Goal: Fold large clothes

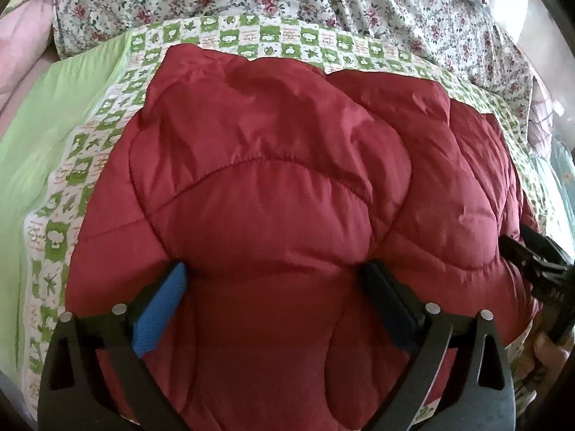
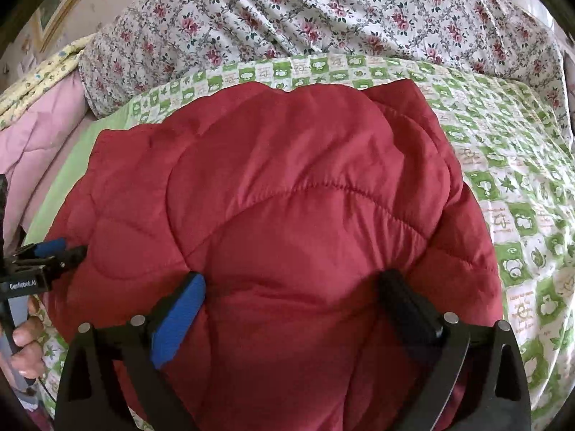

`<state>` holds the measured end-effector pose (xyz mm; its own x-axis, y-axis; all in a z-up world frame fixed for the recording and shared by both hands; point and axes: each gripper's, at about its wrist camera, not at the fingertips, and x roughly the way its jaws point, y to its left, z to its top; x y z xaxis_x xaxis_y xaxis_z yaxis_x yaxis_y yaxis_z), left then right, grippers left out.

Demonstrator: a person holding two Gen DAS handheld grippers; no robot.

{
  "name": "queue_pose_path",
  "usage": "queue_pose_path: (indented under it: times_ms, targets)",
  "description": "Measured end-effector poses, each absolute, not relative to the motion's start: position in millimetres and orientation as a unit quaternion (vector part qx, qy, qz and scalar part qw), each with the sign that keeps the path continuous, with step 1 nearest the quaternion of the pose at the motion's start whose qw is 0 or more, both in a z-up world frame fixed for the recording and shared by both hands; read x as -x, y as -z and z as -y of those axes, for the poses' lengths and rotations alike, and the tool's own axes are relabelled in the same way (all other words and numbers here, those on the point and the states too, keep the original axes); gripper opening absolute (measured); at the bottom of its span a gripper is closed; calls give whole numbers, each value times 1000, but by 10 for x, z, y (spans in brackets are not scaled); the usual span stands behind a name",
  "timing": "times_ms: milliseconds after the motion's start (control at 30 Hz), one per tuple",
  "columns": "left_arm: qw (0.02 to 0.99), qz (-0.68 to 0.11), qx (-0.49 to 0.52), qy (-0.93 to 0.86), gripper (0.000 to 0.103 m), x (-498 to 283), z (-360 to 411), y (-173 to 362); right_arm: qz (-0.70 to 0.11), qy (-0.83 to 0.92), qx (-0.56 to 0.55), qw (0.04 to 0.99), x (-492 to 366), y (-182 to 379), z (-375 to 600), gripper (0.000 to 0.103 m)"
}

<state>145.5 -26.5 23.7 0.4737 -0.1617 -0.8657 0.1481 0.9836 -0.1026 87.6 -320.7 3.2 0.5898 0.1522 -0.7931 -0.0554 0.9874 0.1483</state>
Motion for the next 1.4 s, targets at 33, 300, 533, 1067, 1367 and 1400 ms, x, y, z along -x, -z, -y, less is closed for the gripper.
queue_pose_path:
  times_ms: [33,300,533,1067,1367,1400]
  targets:
    - [858,-506,7,91,101,-1468,269,-234,-448,-59,-57,890,-866,-26,3219,100]
    - [858,-505,0,92,102,-1473,284,-222,-446,-58,-56,891,-847,-21,3216,100]
    - [860,-502,-6,90,103,-1473,294,-214,-460,-58,-54,884,-871,-26,3213,100]
    - [863,-492,18,119,101,-1083,191,-387,-458,-58,-50,886,-511,-89,3186,98]
    - [867,-487,-11,102,102,-1009,245,-418,-448,-72,-72,888,-318,-282,3173,98]
    - [871,-480,-18,103,102,-911,251,-466,-446,-77,-68,889,-261,-332,3152,99]
